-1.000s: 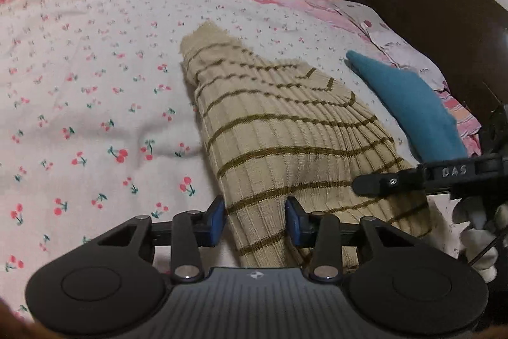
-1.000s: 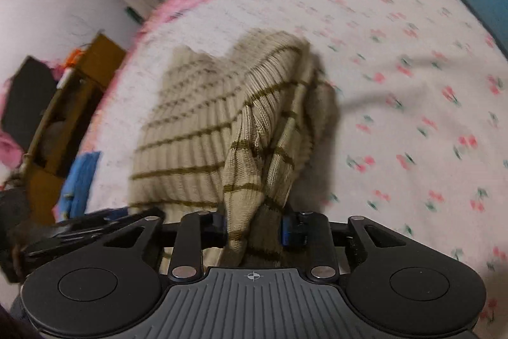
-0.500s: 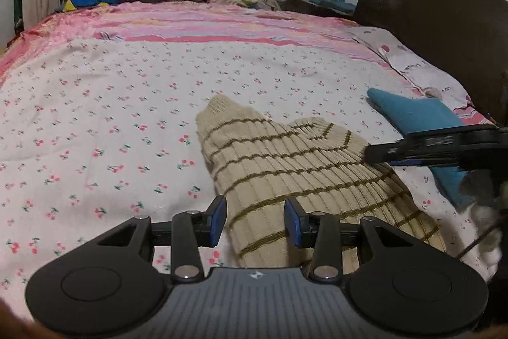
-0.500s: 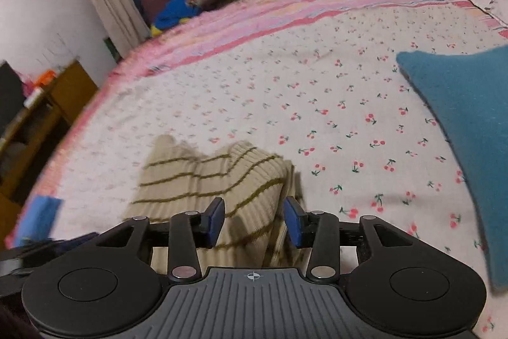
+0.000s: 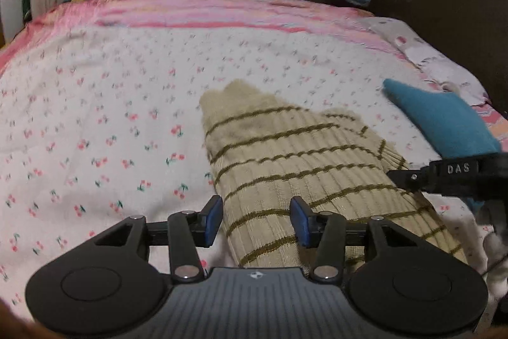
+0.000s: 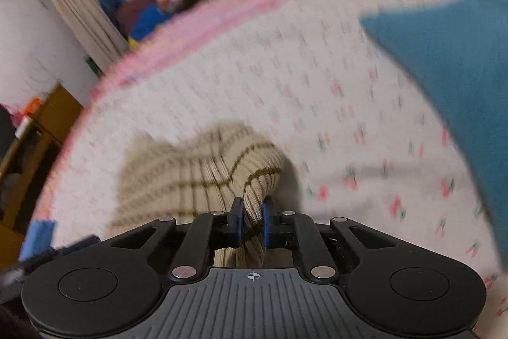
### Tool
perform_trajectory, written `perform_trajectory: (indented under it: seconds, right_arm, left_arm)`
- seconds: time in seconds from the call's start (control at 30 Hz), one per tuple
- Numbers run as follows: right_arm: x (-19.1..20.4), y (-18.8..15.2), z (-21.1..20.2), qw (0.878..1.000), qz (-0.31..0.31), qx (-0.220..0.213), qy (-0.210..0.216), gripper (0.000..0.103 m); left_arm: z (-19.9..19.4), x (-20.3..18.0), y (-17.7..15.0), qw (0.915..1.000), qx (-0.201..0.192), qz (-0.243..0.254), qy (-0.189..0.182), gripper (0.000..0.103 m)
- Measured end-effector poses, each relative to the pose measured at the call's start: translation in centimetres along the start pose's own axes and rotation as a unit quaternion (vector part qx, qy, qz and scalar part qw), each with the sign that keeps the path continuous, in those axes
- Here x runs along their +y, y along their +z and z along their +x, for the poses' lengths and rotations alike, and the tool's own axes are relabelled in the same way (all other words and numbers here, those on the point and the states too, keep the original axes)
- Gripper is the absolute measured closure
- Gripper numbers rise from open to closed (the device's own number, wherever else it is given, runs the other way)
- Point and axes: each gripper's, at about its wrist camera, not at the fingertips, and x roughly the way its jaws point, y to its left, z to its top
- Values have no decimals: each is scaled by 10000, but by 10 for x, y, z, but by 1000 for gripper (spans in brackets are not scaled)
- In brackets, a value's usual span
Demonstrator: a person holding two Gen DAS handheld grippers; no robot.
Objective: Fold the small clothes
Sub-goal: 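Open both grippers and pull them back from the folded sweater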
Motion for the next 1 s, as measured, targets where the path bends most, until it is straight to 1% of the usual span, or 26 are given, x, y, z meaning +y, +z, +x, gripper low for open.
perform_trajectory:
  seconds: [0.03,0.07,0.13,0.2,0.3,0.37,0.47,0.5,0.57,0.63,0.7,0.77,0.87,1.0]
  right_arm:
    - [1,1,-2,10000,-18,-36,-13,90]
    - [2,2,-5,10000,18,-61,-4,85]
    - [4,2,-15,9998,12,-203,-20,85]
    - [14,-1,-27,9988,-214,-393,-193,85]
    - [35,-12,-52,9933,-677,-803,-478,85]
    - [44,-25,-65,9892,-936,-989,-551,85]
    - [48,-45,-70,9879,-1186,-846,-526,85]
    - [47,-52,-66,9875,-1258,-714,-631,85]
    - [41,-59,-50,9849,-1356,-381,-1002,85]
    - [38,-60,-47,9821,-1364,-322,-1257,85]
    - [38,-61,-55,9825,-1315,-452,-1243,85]
    - [39,-66,-66,9836,-1253,-614,-1144,85]
    - [44,-74,-79,9824,-1256,-807,-1122,85]
    - [49,-87,-94,9811,-1257,-964,-1111,85]
  left_arm:
    - [-2,-1,1,10000,-9,-45,30,51]
    - [-4,-2,1,10000,-21,-33,71,51]
    - [-12,-9,0,9996,-78,148,229,51]
    - [-18,-15,-2,9988,-115,297,367,51]
    - [-27,-19,-6,9983,-135,298,487,51]
    - [-31,-20,-9,9980,-144,300,533,51]
    - [-37,-24,-15,9978,-121,305,571,50]
    - [-39,-25,-18,9976,-97,322,609,48]
    - [-39,-26,-22,9972,-8,332,676,46]
    - [-44,-26,-27,9972,25,286,689,46]
    - [-48,-26,-32,9967,64,293,760,46]
    - [-50,-27,-37,9964,114,308,785,46]
    - [-55,-30,-46,9961,181,308,805,46]
    - [-62,-33,-56,9952,197,354,891,44]
